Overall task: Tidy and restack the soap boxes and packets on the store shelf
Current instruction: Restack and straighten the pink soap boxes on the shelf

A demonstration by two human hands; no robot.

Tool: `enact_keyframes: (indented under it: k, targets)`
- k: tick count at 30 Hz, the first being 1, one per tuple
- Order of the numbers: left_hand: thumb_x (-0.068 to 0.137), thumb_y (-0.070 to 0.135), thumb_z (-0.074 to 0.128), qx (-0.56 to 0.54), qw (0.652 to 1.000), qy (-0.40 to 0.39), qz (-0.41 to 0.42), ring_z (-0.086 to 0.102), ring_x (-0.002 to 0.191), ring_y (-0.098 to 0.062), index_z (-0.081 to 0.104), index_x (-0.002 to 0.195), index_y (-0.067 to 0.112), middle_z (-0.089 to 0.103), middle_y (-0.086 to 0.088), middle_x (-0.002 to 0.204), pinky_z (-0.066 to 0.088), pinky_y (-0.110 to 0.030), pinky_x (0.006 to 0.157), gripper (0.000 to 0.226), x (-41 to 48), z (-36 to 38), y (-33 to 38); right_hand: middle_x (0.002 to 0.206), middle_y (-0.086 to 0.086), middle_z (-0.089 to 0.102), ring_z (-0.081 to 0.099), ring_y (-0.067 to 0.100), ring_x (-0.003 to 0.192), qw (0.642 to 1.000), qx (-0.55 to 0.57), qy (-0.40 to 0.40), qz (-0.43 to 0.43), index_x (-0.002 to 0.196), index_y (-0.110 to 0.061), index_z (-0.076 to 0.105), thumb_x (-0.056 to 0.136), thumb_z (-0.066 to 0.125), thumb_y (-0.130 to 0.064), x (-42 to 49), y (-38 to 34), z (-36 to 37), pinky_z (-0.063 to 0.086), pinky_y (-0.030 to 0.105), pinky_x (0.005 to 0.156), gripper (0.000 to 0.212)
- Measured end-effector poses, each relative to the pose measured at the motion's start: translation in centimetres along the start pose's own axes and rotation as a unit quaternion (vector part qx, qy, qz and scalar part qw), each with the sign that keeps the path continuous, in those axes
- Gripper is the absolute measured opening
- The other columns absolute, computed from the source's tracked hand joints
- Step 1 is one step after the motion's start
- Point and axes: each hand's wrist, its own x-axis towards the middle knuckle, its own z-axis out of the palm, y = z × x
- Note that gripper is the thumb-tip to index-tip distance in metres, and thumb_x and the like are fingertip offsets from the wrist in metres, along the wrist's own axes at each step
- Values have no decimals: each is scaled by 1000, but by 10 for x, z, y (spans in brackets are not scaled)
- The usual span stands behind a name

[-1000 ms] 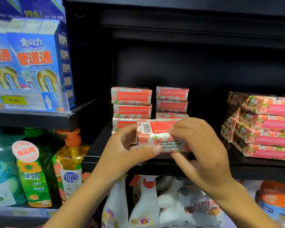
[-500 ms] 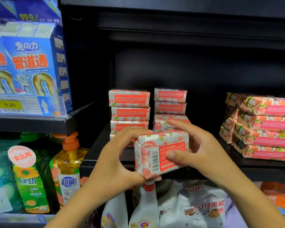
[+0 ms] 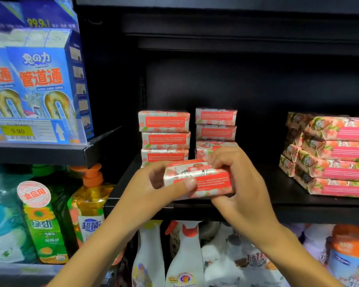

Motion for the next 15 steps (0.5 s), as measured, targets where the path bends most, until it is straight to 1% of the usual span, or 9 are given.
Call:
enact_keyframes:
  k: [2, 3, 4, 6, 8, 10, 12, 15]
  targets:
    - [56, 43, 78, -9, 999, 30, 14, 70, 91, -10, 73, 95, 22, 74, 7, 97, 52, -14, 72, 44, -2, -1, -3, 107, -10, 45, 49, 7, 98, 999, -25, -21, -20, 99, -21, 38, 66, 72, 2, -3, 5, 6, 45, 22, 79, 53]
    - [55, 42, 79, -5, 999, 47, 21, 70, 90, -10, 73, 94, 22, 74, 6, 96, 52, -15, 71, 45, -4, -2, -5, 110, -10, 44, 48, 7, 100, 998, -36, -38, -18, 100, -21, 37, 66, 74, 1, -4, 8, 7, 44, 21, 80, 54]
    - [54, 43, 80, 7, 998, 64, 29, 70, 89, -10, 73, 93, 24, 74, 7, 95, 52, -14, 70, 44, -6, -5, -6, 113, -11, 43, 47, 5, 103, 998, -41, -56, -9, 102, -21, 37, 67, 75, -4, -5, 10, 8, 43, 18, 82, 54]
    - [54, 47, 80, 50, 993, 95, 39, 70, 86, -6, 72, 93, 32, 74, 12, 94, 51, -12, 69, 43, -9, -13, -9, 118, -17, 44, 44, -2, 110, 995, -31, -90, 28, 110, -26, 40, 73, 75, -20, -10, 16, 6, 40, 11, 89, 51]
    - [53, 51, 79, 93, 987, 124, 37, 70, 85, -3, 71, 93, 33, 73, 15, 93, 51, -11, 69, 45, -11, -22, -11, 122, -22, 45, 43, -6, 114, 990, -32, -119, 65, 120, -32, 44, 78, 71, -40, -16, 22, 1, 40, 10, 92, 51]
    - [52, 54, 79, 117, 982, 146, 24, 69, 85, -2, 70, 95, 31, 73, 17, 93, 50, -10, 69, 49, -12, -30, -14, 123, -28, 44, 42, -7, 114, 980, -58, -166, 97, 126, -36, 44, 79, 62, -55, -21, 28, -3, 40, 11, 91, 54]
    - [56, 53, 83, 128, 981, 144, 10, 69, 86, -2, 70, 98, 29, 73, 17, 93, 50, -10, 70, 50, -10, -33, -15, 121, -28, 45, 43, -6, 111, 966, -110, -214, 99, 126, -38, 46, 77, 54, -63, -25, 32, -4, 39, 12, 89, 55]
    - [54, 49, 86, 141, 981, 131, 3, 67, 90, 0, 67, 104, 35, 72, 19, 98, 52, -11, 71, 56, -9, -34, -16, 119, -24, 51, 44, -3, 111, 953, -167, -247, 63, 121, -35, 53, 81, 53, -63, -27, 33, -1, 33, 9, 82, 49]
